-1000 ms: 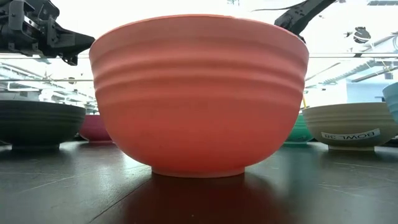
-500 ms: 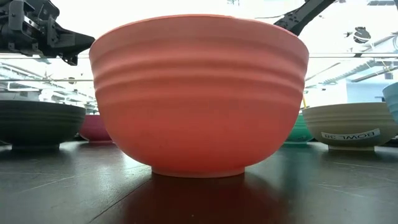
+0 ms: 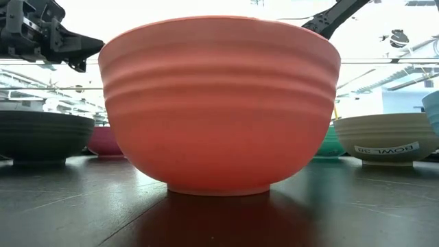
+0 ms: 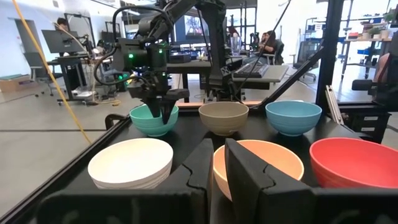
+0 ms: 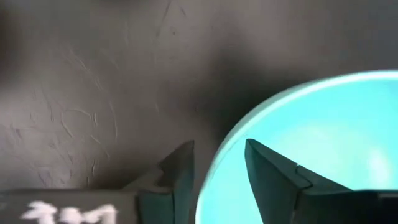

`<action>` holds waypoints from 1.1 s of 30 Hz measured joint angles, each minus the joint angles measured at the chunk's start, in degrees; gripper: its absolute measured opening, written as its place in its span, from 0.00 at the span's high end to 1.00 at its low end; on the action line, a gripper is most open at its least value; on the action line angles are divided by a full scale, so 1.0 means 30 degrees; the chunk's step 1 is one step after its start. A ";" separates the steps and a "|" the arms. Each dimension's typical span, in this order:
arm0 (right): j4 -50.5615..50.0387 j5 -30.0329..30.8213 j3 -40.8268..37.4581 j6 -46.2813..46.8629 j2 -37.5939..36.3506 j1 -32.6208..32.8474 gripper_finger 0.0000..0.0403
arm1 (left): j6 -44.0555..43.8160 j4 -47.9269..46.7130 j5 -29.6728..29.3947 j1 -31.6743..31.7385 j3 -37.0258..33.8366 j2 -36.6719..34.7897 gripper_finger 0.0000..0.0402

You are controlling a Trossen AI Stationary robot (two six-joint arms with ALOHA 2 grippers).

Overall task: Nest bowls inside each other
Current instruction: Stack the light blue bowl on top of the orange bowl

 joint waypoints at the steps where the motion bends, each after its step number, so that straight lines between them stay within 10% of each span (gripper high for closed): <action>1: -0.0173 -0.0002 0.0000 0.0081 0.0000 -0.0022 0.69 | -0.0004 -0.0006 0.0006 0.0000 0.0000 0.0000 0.88; 16: -0.1166 0.0000 0.0000 -0.0234 0.0000 -0.0146 0.73 | -0.0051 0.0001 0.0611 -0.0001 0.0000 -0.0001 0.88; 24: -0.1179 0.0112 0.0000 -0.1134 -0.0042 -0.0146 0.97 | -0.0051 0.0001 0.0625 0.0000 0.0000 -0.0001 0.88; 33: -0.1989 0.1898 0.0237 -0.1790 -0.0036 0.0057 0.99 | -0.0051 -0.0002 0.0633 -0.0004 0.0000 0.0002 0.88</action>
